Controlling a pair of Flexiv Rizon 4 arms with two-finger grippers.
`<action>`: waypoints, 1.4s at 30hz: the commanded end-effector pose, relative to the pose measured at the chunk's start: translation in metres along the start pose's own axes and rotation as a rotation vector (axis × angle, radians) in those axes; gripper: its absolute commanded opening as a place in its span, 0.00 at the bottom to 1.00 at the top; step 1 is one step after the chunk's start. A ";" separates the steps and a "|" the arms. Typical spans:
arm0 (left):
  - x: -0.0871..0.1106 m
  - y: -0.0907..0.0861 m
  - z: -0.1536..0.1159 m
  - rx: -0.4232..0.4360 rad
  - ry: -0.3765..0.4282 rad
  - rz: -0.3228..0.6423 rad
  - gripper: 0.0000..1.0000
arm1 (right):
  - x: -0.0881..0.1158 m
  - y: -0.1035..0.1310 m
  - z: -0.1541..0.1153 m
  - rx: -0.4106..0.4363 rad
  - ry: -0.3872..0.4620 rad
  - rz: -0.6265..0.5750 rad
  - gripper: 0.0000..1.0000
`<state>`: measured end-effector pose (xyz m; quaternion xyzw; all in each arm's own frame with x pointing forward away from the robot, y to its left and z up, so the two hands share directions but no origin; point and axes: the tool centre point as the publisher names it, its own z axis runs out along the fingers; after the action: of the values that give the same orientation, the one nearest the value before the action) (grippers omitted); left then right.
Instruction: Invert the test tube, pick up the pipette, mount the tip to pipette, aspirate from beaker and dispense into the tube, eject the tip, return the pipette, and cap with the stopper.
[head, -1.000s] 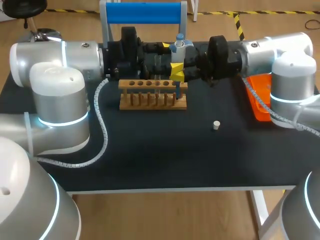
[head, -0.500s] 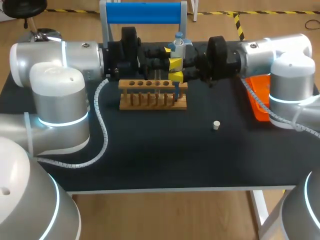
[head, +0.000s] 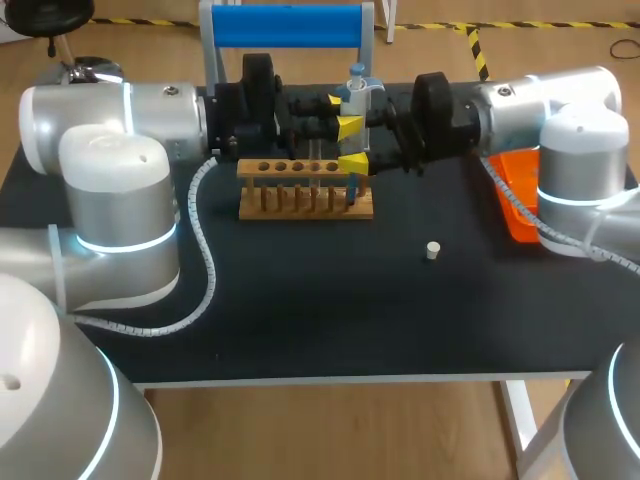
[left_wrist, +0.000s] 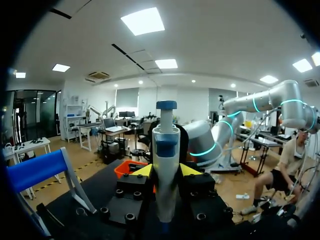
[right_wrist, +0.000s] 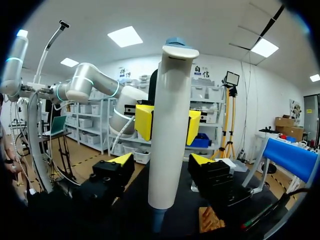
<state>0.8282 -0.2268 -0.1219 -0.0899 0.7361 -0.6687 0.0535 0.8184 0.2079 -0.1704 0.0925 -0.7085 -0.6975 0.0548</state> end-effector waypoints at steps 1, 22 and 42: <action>0.000 0.001 0.001 0.004 -0.001 0.001 0.00 | 0.004 0.000 -0.010 0.000 0.019 -0.003 1.00; 0.000 0.001 0.001 0.004 -0.001 0.001 0.00 | -0.020 -0.019 -0.150 0.068 -0.079 0.044 1.00; 0.000 0.001 0.001 0.004 -0.001 0.001 0.00 | -0.149 -0.007 -0.168 0.307 -0.337 0.051 1.00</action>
<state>0.8283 -0.2269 -0.1219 -0.0899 0.7361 -0.6688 0.0535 0.9866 0.0604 -0.1687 -0.0314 -0.7969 -0.6003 -0.0597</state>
